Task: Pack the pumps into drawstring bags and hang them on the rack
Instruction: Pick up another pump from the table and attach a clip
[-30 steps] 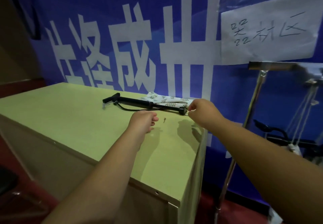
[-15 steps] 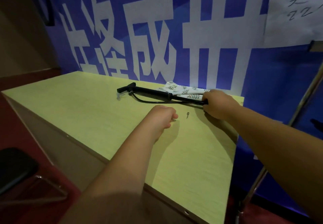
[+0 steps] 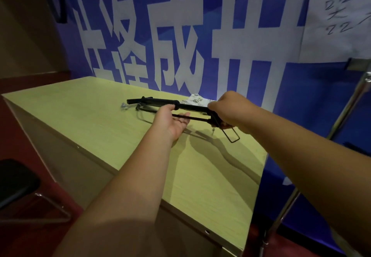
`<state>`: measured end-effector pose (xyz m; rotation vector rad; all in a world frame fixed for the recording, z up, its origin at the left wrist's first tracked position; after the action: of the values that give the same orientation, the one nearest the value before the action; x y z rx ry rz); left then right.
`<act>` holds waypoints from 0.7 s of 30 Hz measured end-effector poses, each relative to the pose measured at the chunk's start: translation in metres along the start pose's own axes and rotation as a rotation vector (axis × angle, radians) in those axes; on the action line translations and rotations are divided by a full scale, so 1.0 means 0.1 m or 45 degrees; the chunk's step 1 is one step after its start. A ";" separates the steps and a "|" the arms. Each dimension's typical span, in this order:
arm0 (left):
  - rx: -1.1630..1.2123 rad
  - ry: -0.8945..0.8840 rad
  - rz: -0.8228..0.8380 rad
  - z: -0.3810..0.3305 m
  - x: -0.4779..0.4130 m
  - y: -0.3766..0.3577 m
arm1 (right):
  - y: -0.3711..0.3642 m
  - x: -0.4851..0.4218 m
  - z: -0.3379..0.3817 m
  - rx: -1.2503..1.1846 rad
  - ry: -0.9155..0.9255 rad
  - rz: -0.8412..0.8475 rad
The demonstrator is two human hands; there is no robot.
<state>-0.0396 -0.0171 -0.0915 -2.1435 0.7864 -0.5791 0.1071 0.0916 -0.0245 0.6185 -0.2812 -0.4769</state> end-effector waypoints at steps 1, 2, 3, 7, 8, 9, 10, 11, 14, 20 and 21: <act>0.033 -0.055 -0.011 -0.05 0.00 0.02 | -0.02 0.07 0.00 -0.089 -0.020 0.012; 0.050 -0.097 -0.021 -0.08 0.00 0.03 | -0.04 0.15 -0.01 -0.158 -0.035 0.018; 0.061 -0.128 -0.028 -0.12 0.01 0.04 | -0.06 0.21 -0.03 -0.222 -0.045 0.032; -0.059 -0.172 -0.024 -0.24 0.17 0.03 | -0.10 0.46 -0.15 -0.476 -0.049 0.167; -0.129 -0.181 -0.018 -0.28 0.23 -0.01 | -0.09 0.55 -0.17 -0.529 -0.035 0.201; -0.198 -0.197 -0.017 -0.33 0.28 -0.05 | -0.08 0.62 -0.21 -0.570 -0.017 0.230; -0.254 -0.224 -0.009 -0.38 0.34 -0.11 | -0.07 0.71 -0.24 -0.603 -0.005 0.252; -0.299 -0.263 0.005 -0.43 0.40 -0.19 | -0.05 0.79 -0.27 -0.637 0.011 0.279; -0.403 -0.349 0.058 -0.51 0.61 -0.46 | 0.01 1.08 -0.36 -0.732 0.054 0.384; -0.544 -0.412 0.197 -0.42 0.99 -0.91 | 0.15 1.57 -0.73 -0.473 0.147 0.585; -0.564 -0.406 0.221 -0.37 1.06 -0.96 | 0.19 1.65 -0.80 -0.407 0.148 0.616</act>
<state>0.0457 -0.0593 0.0214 -2.4465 0.9720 0.0394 0.2857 0.0605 -0.0576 0.2492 -0.2277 -0.0156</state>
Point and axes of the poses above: each hand's wrist, its own x-axis away from the middle knuckle, its own y-axis out of the back of the hand, z = x × y, the point moved 2 cm from there along -x, towards the middle knuckle, and after that the axes turned 12 degrees about z, right-handed, at the moved point
